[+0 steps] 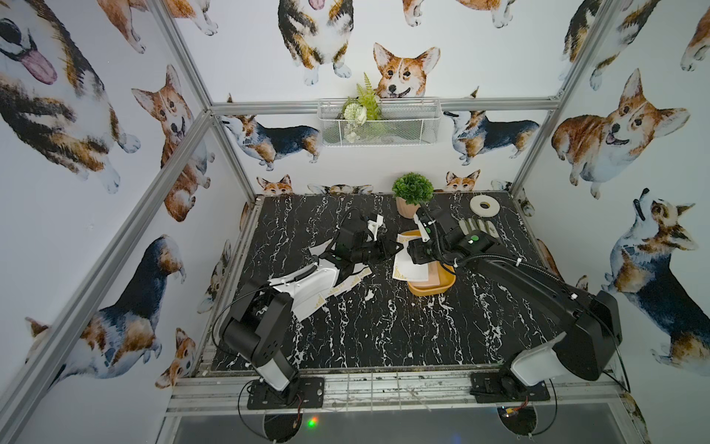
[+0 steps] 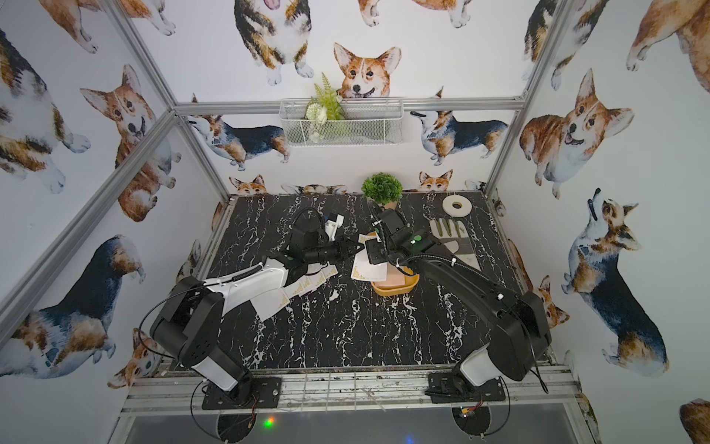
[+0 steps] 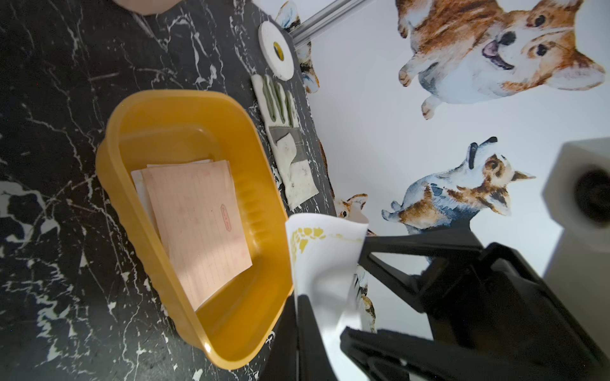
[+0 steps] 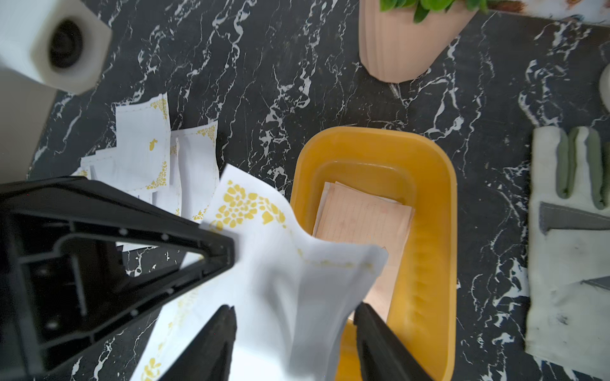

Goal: Take out the stationery paper from the storage box
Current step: Pick up the stationery paper from the storage box.

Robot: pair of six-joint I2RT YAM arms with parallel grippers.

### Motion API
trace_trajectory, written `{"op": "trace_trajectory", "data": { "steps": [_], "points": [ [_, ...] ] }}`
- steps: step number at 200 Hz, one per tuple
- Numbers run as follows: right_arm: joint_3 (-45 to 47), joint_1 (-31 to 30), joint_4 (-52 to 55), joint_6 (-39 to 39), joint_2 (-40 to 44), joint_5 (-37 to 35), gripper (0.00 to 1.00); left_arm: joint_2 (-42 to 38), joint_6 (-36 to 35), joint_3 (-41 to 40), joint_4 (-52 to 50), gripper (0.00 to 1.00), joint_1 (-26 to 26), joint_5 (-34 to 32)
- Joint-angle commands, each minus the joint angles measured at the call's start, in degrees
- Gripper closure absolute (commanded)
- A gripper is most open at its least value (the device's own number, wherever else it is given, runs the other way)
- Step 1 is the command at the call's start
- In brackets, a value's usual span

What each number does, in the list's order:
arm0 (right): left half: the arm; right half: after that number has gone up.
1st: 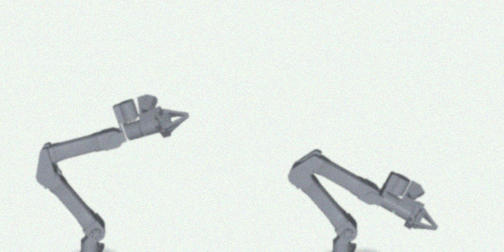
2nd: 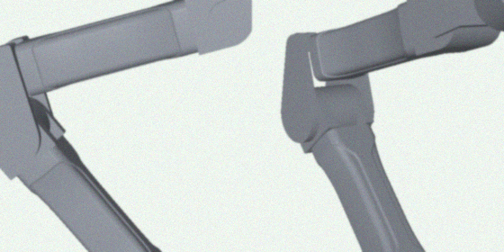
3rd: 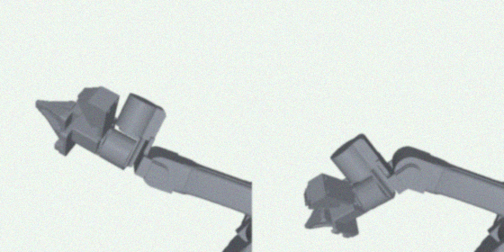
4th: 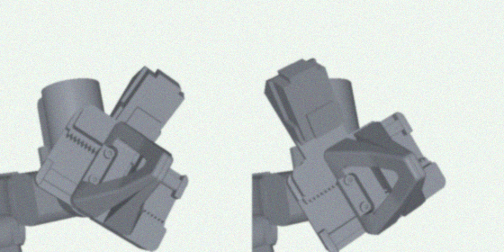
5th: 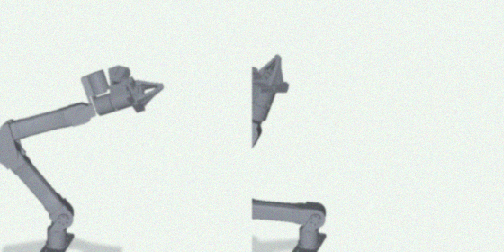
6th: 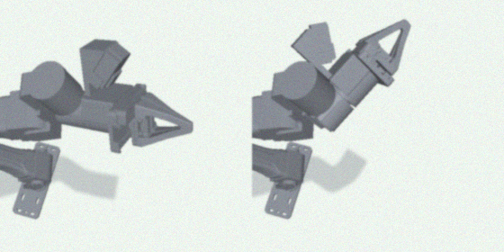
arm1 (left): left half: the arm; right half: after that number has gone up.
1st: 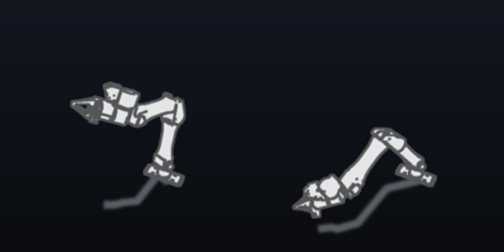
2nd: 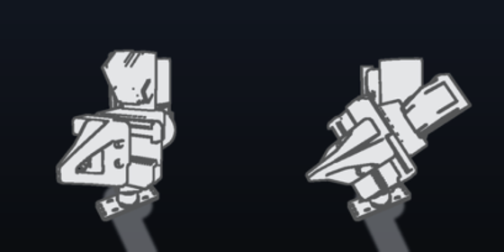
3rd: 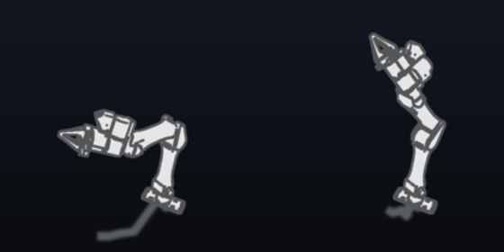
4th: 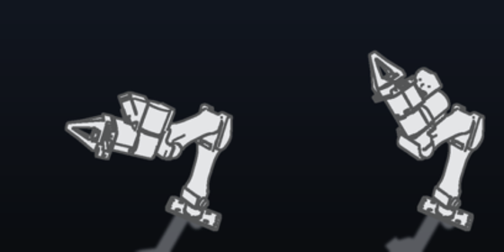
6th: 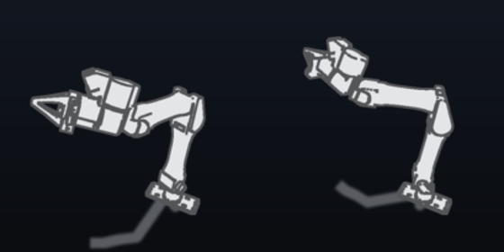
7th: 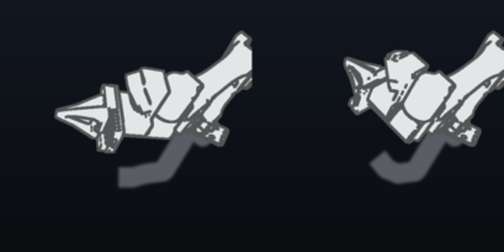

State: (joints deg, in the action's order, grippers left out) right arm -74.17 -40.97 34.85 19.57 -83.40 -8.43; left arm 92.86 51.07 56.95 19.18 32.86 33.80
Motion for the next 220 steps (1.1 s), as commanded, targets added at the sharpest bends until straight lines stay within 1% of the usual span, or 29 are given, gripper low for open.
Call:
{"op": "trace_trajectory", "data": {
  "steps": [1,13,26,40,42,47,48,49,59,68,79,97,121,163,189,203,209,220],
  "points": [
    [2.76,0.72,-2.53,-0.02,5.02,-2.95,0.22,-2.51,-1.64,-2.04,3.1,1.0,-2.17,4.91],
    [4.89,2.3,-4.34,0.51,7.75,0.27,0.19,-3.25,-0.22,-3.78,7.39,1.0,-3.8,8.62],
    [8.43,5.44,-8.36,2.44,11.11,7.26,0.17,-3.87,2.73,-6.31,14.34,1.0,-5.34,12.72],
    [14.68,10.36,-17.13,6.44,15.14,21.27,0.15,-3.62,7.07,-7.55,23.07,1.0,-6.31,16.84],
    [15.66,11.08,-19.17,7.19,15.71,23.04,0.15,-3.51,7.7,-9.16,24.32,1.0,-6.38,17.42],
    [18.4,12.7,-24.11,9.3,17.09,29.05,0.12,-3.25,9.28,-10.09,27.34,1.0,-6.41,18.61],
    [19.47,13.38,-26.17,10.3,17.58,31.18,0.11,-3.19,9.56,-10.18,27.63,1.0,-6.45,18.77],
    [19.47,13.38,-26.17,10.3,17.58,31.18,0.11,-3.11,9.87,-10.27,28.31,1.0,-6.47,18.94],
    [24.21,15.82,-36.24,15.62,18.87,40.83,0.1,-2.63,12.77,-10.99,33.37,1.0,-6.51,19.72],
    [27.41,16.96,-44.05,20.62,18.84,46.48,0.1,-2.22,14.89,-11.46,36.75,1.0,-6.5,19.72],
    [28.79,17.15,-48.06,23.53,18.88,49.82,0.1,-1.46,17.21,-11.49,39.93,1.0,-6.55,19.68],
    [29.79,17.09,-51.03,25.52,17.79,52.93,0.1,-0.29,19.23,-10.4,40.14,1.0,-6.44,19.79],
    [31.57,17.02,-55.16,28.16,16.98,53.77,0.1,-0.37,19.1,-10.54,39.84,1.0,-6.42,19.03],
    [32.29,16.71,-54.46,27.07,15.28,53.97,0.12,-0.61,18.77,-10.06,38.41,1.0,-6.42,18.14],
    [32.7,16.24,-57.19,28.29,12.99,54.55,0.15,-0.57,18.73,-10.28,38.19,1.0,-6.48,18.05],
    [31.89,15.54,-55.64,27.13,11.81,53.67,0.18,-0.59,18.72,-10.37,38.18,1.0,-6.42,17.97],
    [31.38,15.17,-54.62,26.49,11.11,53.33,0.22,-0.65,18.73,-10.37,38.21,1.0,-6.41,18.05],
    [31.03,14.72,-54.6,26.07,10.2,53.51,0.26,-0.73,18.72,-10.37,38.17,1.0,-6.45,18.1]
  ]
}}
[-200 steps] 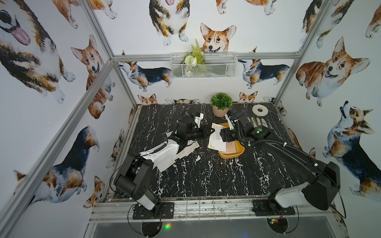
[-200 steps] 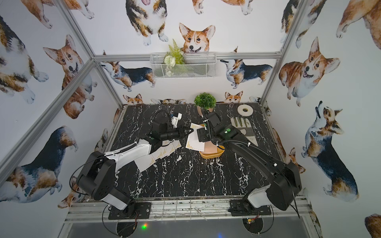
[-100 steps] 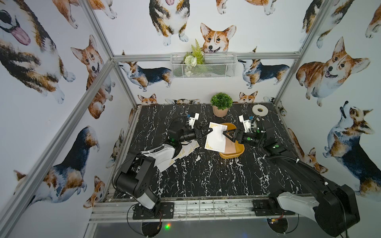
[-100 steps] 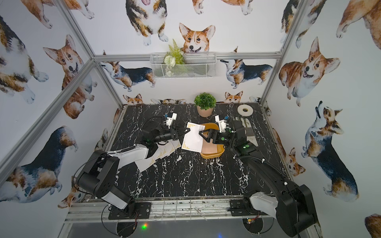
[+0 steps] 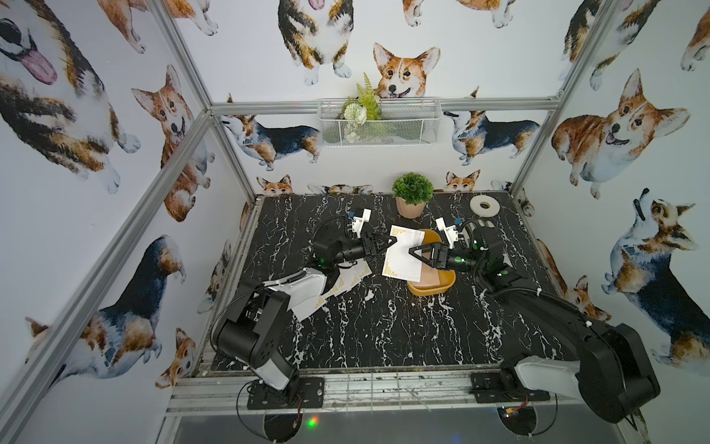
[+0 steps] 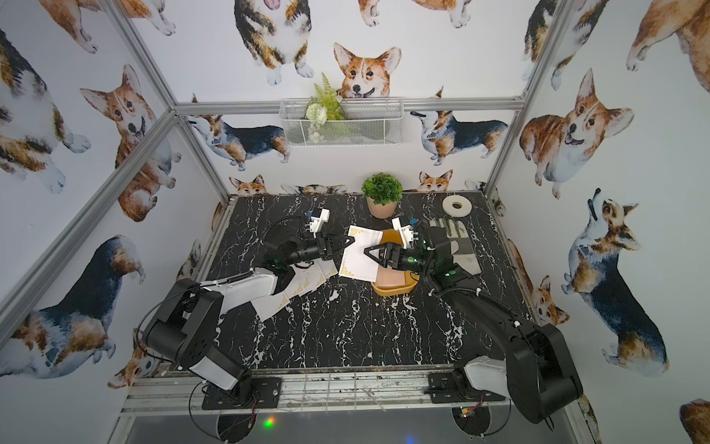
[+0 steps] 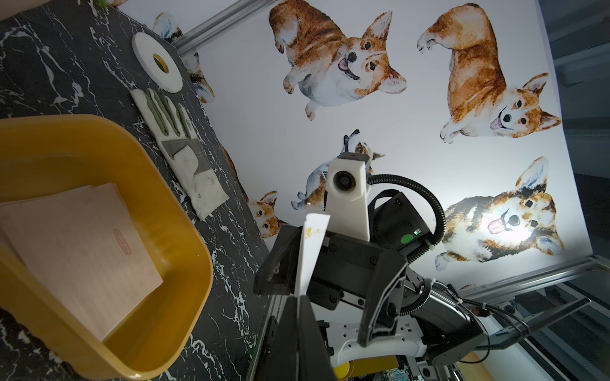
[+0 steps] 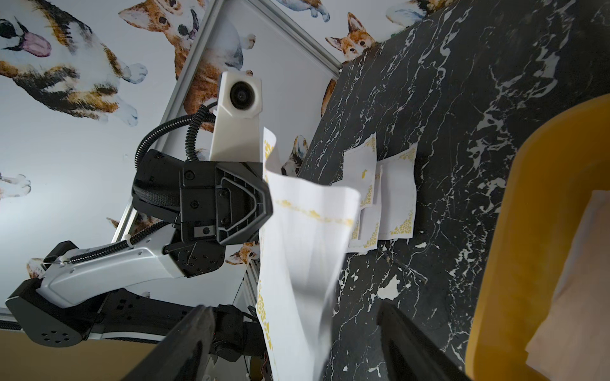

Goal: Take out the stationery paper from the storage box
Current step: Pick up the stationery paper from the storage box.

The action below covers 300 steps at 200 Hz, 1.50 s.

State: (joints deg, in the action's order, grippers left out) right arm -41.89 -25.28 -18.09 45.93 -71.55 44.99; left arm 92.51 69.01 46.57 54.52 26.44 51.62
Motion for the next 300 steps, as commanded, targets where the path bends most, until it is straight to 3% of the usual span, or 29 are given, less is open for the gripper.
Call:
{"op": "trace_trajectory", "data": {
  "steps": [1,22,43,80,114,121,128,137,143,164,167,174,178,184,205,212,221,240,247,253,258,273,300],
  "points": [
    [-1.26,-0.99,-1.77,-0.26,-1.7,0.09,0.26,-0.39,0.77,0.02,2.76,1.0,-0.05,0.31],
    [-1.01,-1.18,-3.11,0.21,-2.28,-0.15,0.36,-0.57,0.48,-0.07,2.45,1.0,-0.06,0.37],
    [-1.26,-1.18,-2.3,-0.48,-1.86,-0.47,0.63,-0.66,0.08,-0.2,2.01,1.0,-0.14,0.33],
    [-1.44,-1.1,1.69,-2.94,0.14,-2.38,1.0,-0.49,-0.16,-0.51,1.51,1.0,-0.44,0.24],
    [-1.43,-1.01,4.69,-4.36,2.5,-4.62,1.0,-0.49,-0.18,-0.91,1.51,1.0,-0.71,0.15],
    [-1.57,-0.91,5.34,-4.57,2.73,-5.14,0.8,-0.49,-0.11,-0.95,1.58,1.0,-0.81,0.15],
    [-1.69,-0.91,5.81,-4.71,2.82,-5.47,0.72,-0.49,-0.11,-0.96,1.57,1.0,-0.84,0.15],
    [-1.88,-0.83,6.2,-5.07,2.82,-5.57,0.81,-0.59,-0.11,-1.01,1.6,1.0,-0.85,0.15],
    [-1.97,-0.83,6.14,-5.2,2.82,-5.53,1.0,-0.59,-0.11,-1.05,1.63,1.0,-0.93,0.15],
    [-2.03,-0.83,6.2,-5.11,2.73,-5.75,1.0,-0.75,-0.11,-1.22,1.56,1.0,-1.12,0.24],
    [-2.12,-0.83,6.42,-5.02,2.69,-5.79,0.92,-0.75,-0.1,-1.27,1.62,1.0,-1.2,0.24],
    [-2.27,-0.83,6.77,-5.09,2.49,-5.73,0.83,-0.83,-0.08,-1.37,1.58,1.0,-1.29,0.24],
    [-2.39,-0.83,6.87,-5.24,2.35,-5.55,0.86,-0.84,-0.11,-1.44,1.59,1.0,-1.34,0.24],
    [-2.57,-0.83,6.92,-5.45,2.21,-5.12,1.0,-0.92,-0.06,-1.4,1.64,1.0,-1.39,0.24],
    [-2.5,-0.83,6.82,-5.24,2.29,-5.61,1.0,-0.93,0.0,-1.53,1.58,1.0,-1.6,0.33],
    [-2.71,-0.83,7.27,-5.29,2.38,-6.04,0.87,-1.02,0.04,-1.53,1.63,1.0,-1.69,0.33],
    [-2.97,-0.83,7.77,-5.77,2.29,-5.82,1.0,-1.02,0.03,-1.72,1.59,1.0,-1.74,0.33],
    [-3.24,-0.83,8.02,-5.86,2.54,-6.22,1.0,-1.02,0.41,-1.66,1.85,1.0,-1.91,0.33],
    [-3.45,-0.77,8.31,-5.86,2.55,-6.72,0.78,-1.02,0.57,-1.58,1.97,1.0,-1.95,0.24],
    [-3.74,-0.75,8.49,-5.92,2.38,-6.8,0.49,-0.95,0.79,-1.51,2.03,1.0,-1.92,0.24],
    [-4.04,-0.78,8.51,-5.96,2.19,-6.56,0.39,-0.86,0.85,-1.5,2.11,1.0,-1.91,0.32],
    [-5.4,-0.83,8.23,-5.77,0.76,-4.92,0.3,-0.52,1.5,-1.44,3.01,1.0,-1.91,0.33],
    [-7.53,-0.91,6.06,-4.59,-2.79,-2.14,0.29,0.37,3.18,-1.39,5.2,1.0,-1.91,0.41]
  ]
}}
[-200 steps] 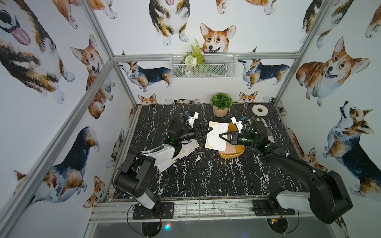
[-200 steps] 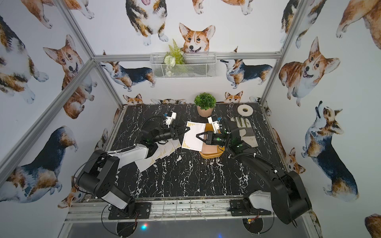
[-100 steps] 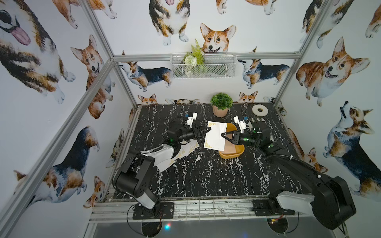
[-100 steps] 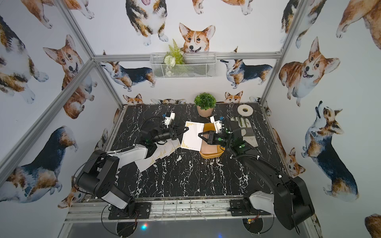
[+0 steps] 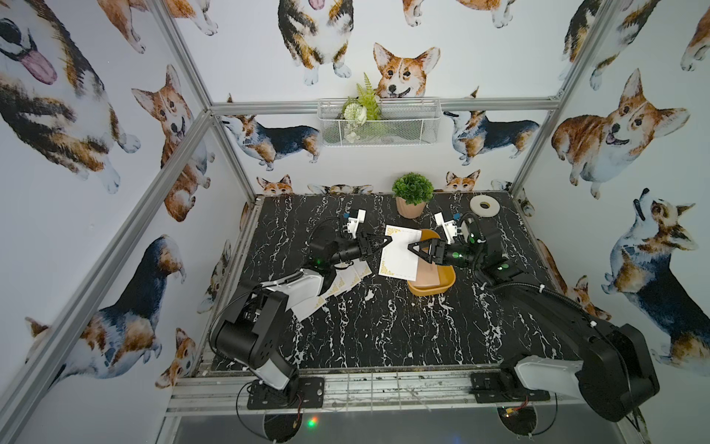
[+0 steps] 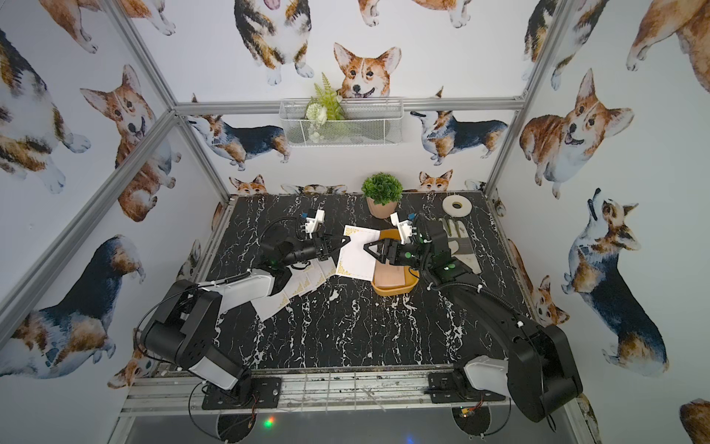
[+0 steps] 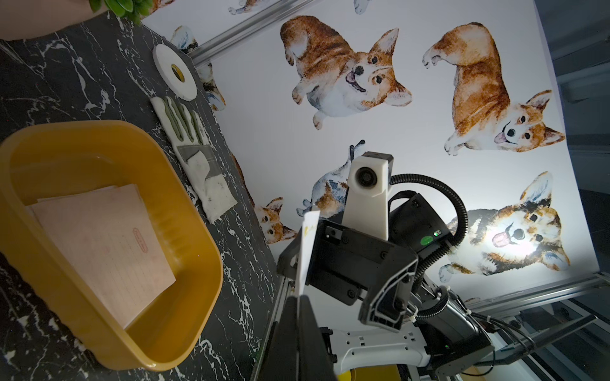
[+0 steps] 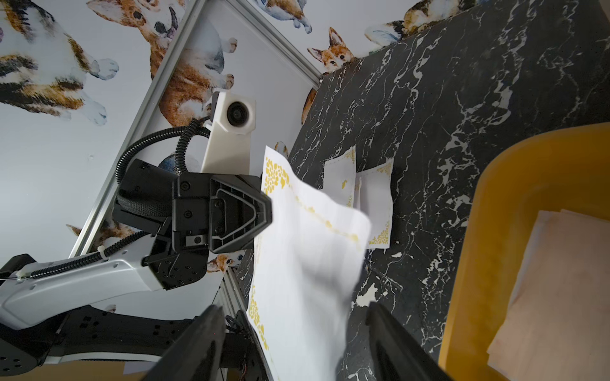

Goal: Take out the stationery paper from the storage box
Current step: Pick up the stationery paper from the storage box.

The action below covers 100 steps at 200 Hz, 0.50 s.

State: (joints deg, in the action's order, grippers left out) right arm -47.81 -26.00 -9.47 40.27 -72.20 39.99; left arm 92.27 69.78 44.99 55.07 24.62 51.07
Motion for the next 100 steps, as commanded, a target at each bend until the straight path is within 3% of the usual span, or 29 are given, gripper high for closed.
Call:
{"op": "trace_trajectory", "data": {
  "steps": [1,27,31,35,54,85,95,100],
  "points": [
    [-1.64,-0.19,-2.69,1.1,-2.27,2.93,0.29,0.62,2.44,0.18,4.76,1.0,-0.1,0.96],
    [-2.84,-0.28,-4.99,1.86,-5.3,4.25,0.36,1.01,3.27,0.27,5.93,1.0,-0.1,1.13],
    [-3.02,-0.28,-5.15,1.9,-5.61,4.37,0.42,0.94,3.3,0.23,5.94,1.0,-0.1,1.2],
    [-3.12,-0.21,-5.31,1.91,-5.89,4.43,0.47,0.97,3.27,0.2,5.93,1.0,-0.1,1.22],
    [-3.09,-0.25,-6.21,1.9,-6.41,4.56,1.0,0.74,3.14,-0.07,5.93,1.0,-0.18,1.23],
    [-2.2,-0.19,-6.58,1.56,-5.08,2.79,1.0,0.65,3.11,-0.57,5.95,1.0,-0.5,1.4],
    [-2.24,-0.19,-5.56,1.43,-4.58,1.43,0.56,0.55,3.13,-0.72,6.02,1.0,-0.54,1.49],
    [-2.28,-0.19,-5.35,1.31,-4.48,1.16,0.49,0.58,3.04,-0.72,6.02,1.0,-0.62,1.47]
  ]
}}
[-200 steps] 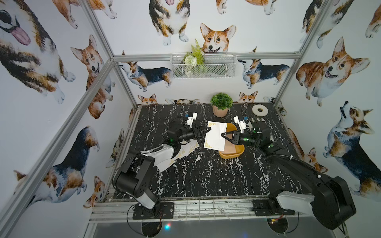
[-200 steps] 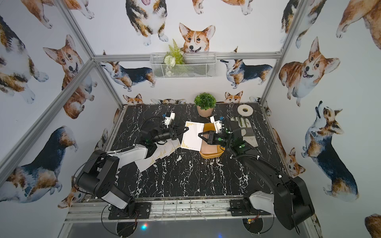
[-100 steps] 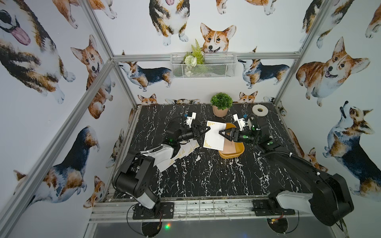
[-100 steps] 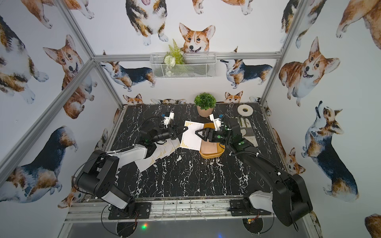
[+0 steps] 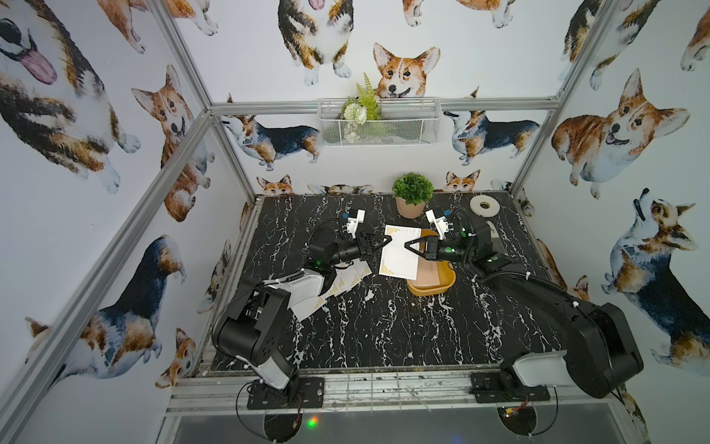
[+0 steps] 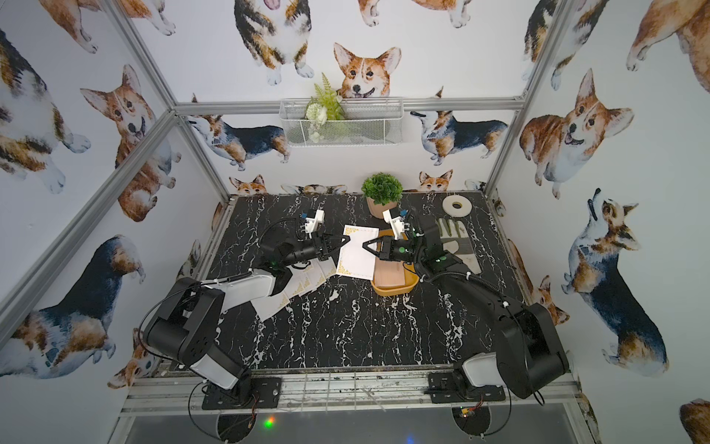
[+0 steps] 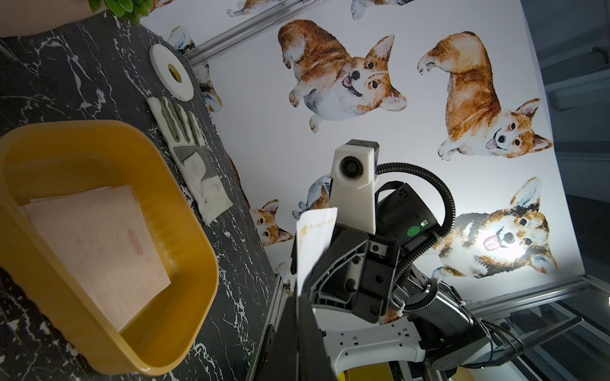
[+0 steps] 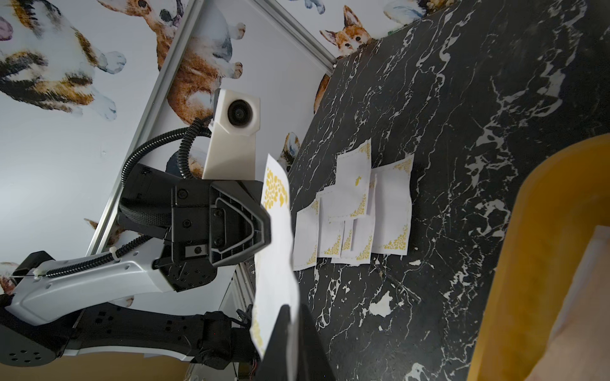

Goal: Take out the stationery paper from the storage box
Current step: Pick up the stationery paper from the storage box.

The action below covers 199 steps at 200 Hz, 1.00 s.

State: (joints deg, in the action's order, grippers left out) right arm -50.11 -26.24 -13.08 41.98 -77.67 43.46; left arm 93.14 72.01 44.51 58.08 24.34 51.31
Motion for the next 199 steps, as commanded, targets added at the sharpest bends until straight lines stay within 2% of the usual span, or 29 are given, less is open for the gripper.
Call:
{"op": "trace_trajectory", "data": {
  "steps": [1,7,18,32,40,44,49,55,77,85,89,93,102,118,120,121,122,125,129,134,139,161,166,171,176,179,180,182,199],
  "points": [
    [0.01,0.05,-1.76,-0.44,1.01,-2.28,0.49,-0.27,0.83,-0.27,2.96,1.0,-0.34,1.24],
    [-0.12,0.05,-1.77,-0.69,1.01,-2.12,0.57,-0.19,0.88,-0.3,2.91,1.0,-0.39,1.23],
    [-0.38,0.05,-1.83,-0.82,0.86,-1.93,1.0,-0.09,0.93,-0.31,2.92,1.0,-0.43,1.25],
    [-0.52,0.05,-1.86,-0.51,0.63,-2.62,1.0,-0.09,0.93,-0.54,3.0,1.0,-0.52,1.32],
    [-0.69,0.05,-1.57,-0.18,0.46,-3.21,0.68,-0.17,0.94,-0.55,3.07,1.0,-0.69,1.33],
    [-0.82,0.05,-1.51,-0.21,0.36,-3.23,0.62,-0.2,0.94,-0.56,3.09,1.0,-0.67,1.34],
    [-0.93,0.05,-1.66,-0.29,0.16,-2.87,0.71,-0.29,0.95,-0.62,3.09,1.0,-0.69,1.42],
    [-1.09,0.05,-2.08,-0.43,-0.01,-2.26,1.0,-0.41,0.94,-0.71,3.09,1.0,-0.75,1.5],
    [-1.11,0.05,-2.53,0.17,0.12,-3.29,1.0,-0.94,0.85,-1.17,3.02,1.0,-1.08,1.56],
    [-1.56,0.13,-1.57,0.09,0.15,-4.1,0.65,-1.12,0.82,-1.26,2.91,1.0,-1.13,1.6],
    [-1.84,0.14,-1.12,-0.2,0.08,-4.08,0.6,-1.2,0.81,-1.35,2.83,1.0,-1.22,1.6],
    [-2.18,0.14,-0.8,-0.51,-0.01,-3.67,0.62,-1.25,0.77,-1.35,2.78,1.0,-1.23,1.6],
    [-2.82,0.14,-0.64,-1.12,-0.35,-2.52,1.0,-1.31,0.69,-1.4,2.65,1.0,-1.22,1.6],
    [-3.22,0.14,-0.72,-0.87,-0.38,-2.86,1.0,-1.3,0.71,-1.43,2.65,1.0,-1.31,1.6],
    [-3.24,0.14,-0.61,-0.85,-0.38,-3.03,0.94,-1.3,0.73,-1.38,2.65,1.0,-1.31,1.6],
    [-3.31,0.14,-0.45,-0.78,-0.38,-3.25,0.83,-1.3,0.7,-1.41,2.65,1.0,-1.35,1.6],
    [-3.31,0.14,-0.45,-0.78,-0.38,-3.25,0.83,-1.3,0.69,-1.43,2.65,1.0,-1.38,1.6],
    [-3.47,0.14,-0.1,-0.83,-0.38,-3.65,0.64,-1.3,0.68,-1.4,2.68,1.0,-1.33,1.6],
    [-3.62,0.14,0.1,-0.83,-0.38,-3.87,0.6,-1.35,0.75,-1.37,2.65,1.0,-1.38,1.6],
    [-3.81,0.14,0.03,-1.22,-0.53,-3.49,0.73,-1.34,0.68,-1.48,2.65,1.0,-1.32,1.6],
    [-4.0,0.18,-0.1,-1.41,-0.64,-2.88,1.0,-1.38,0.68,-1.53,2.65,1.0,-1.35,1.69],
    [-3.97,0.22,-0.09,-1.2,-0.55,-3.77,1.0,-1.64,0.64,-1.62,2.56,1.0,-1.52,1.86],
    [-4.25,0.31,0.67,-1.22,-0.55,-4.43,0.71,-1.65,0.64,-1.67,2.48,1.0,-1.57,1.86],
    [-4.44,0.38,1.08,-1.4,-0.66,-4.61,0.62,-1.78,0.53,-1.75,2.43,1.0,-1.57,1.86],
    [-4.56,0.46,1.17,-1.6,-0.86,-4.18,0.69,-1.89,0.44,-1.8,2.32,1.0,-1.69,1.86],
    [-4.63,0.48,1.14,-1.71,-0.94,-3.96,0.81,-1.92,0.4,-1.87,2.11,1.0,-1.74,1.86],
    [-4.69,0.49,1.13,-1.79,-1.02,-3.68,0.92,-1.92,0.32,-1.88,2.11,1.0,-1.7,1.86],
    [-4.81,0.49,1.13,-1.78,-1.11,-3.48,1.0,-1.91,0.26,-1.88,1.99,1.0,-1.74,1.86],
    [-4.49,0.49,0.99,-1.47,-0.93,-4.68,1.0,-2.25,-0.48,-1.95,0.75,1.0,-1.85,1.95]
  ]
}}
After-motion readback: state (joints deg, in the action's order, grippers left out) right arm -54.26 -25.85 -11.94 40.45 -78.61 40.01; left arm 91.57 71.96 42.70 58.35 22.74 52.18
